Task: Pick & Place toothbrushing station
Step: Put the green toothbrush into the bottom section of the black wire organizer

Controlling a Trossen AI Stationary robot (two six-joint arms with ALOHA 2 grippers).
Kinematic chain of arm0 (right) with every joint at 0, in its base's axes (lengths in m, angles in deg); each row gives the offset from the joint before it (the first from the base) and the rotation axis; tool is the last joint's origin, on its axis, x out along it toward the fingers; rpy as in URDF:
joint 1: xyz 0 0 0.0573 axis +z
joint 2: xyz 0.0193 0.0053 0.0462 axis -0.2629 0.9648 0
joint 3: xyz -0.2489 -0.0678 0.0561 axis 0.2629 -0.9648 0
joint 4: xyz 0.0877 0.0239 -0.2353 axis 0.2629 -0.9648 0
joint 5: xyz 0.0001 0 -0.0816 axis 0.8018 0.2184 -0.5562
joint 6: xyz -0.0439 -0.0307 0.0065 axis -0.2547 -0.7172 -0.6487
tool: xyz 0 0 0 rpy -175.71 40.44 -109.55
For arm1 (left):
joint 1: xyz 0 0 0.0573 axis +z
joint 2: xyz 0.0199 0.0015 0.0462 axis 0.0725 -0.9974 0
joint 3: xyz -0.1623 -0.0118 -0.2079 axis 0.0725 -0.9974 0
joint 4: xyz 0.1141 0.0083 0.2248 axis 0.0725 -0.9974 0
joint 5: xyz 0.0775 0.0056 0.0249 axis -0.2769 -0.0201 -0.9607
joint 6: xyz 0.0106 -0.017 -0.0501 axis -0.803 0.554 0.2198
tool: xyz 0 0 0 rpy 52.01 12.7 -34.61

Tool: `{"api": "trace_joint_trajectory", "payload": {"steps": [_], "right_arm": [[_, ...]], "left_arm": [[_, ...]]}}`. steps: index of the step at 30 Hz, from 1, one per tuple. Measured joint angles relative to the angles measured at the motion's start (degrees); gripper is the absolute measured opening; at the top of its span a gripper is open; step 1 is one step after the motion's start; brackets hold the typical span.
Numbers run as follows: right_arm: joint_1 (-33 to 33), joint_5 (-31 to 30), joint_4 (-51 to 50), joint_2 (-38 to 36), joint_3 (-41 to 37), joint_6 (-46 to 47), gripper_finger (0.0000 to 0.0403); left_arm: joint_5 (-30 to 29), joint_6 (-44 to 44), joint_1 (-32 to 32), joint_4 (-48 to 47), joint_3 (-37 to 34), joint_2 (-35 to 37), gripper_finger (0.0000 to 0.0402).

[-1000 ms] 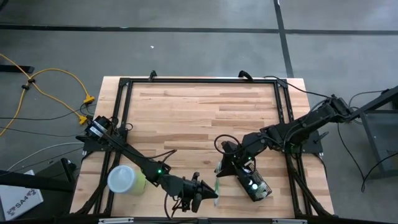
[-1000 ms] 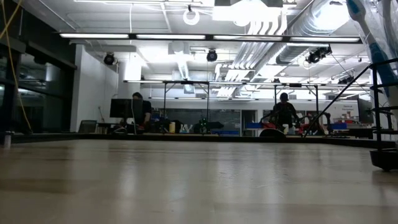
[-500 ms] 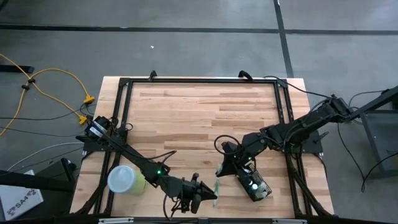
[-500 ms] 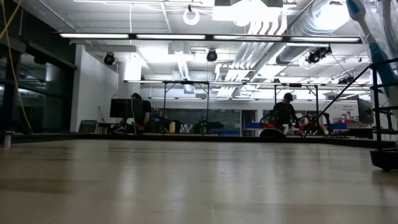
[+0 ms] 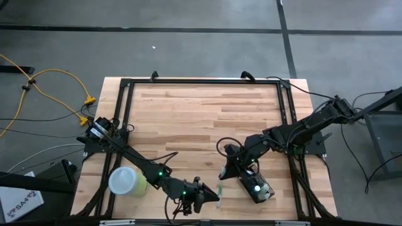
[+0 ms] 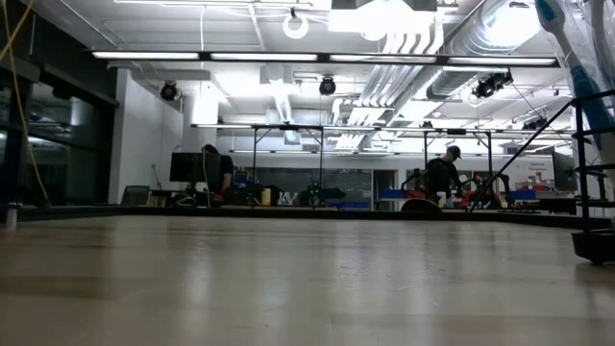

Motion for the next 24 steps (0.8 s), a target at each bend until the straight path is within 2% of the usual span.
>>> {"api": "trace_joint_trajectory", "payload": {"steps": [12, 24], "right_arm": [[0.00, -0.01, -0.17, 0.00, -0.01, -0.03, 0.0007], [0.11, 1.15, 0.07, 0.00, 0.01, 1.15, 0.0007]], "left_arm": [[0.04, 1.85, 0.00, 0.21, 0.00, 0.00, 0.0109], [0.07, 6.14, -0.43, -0.28, 0.00, 0.00, 0.0115]]}}
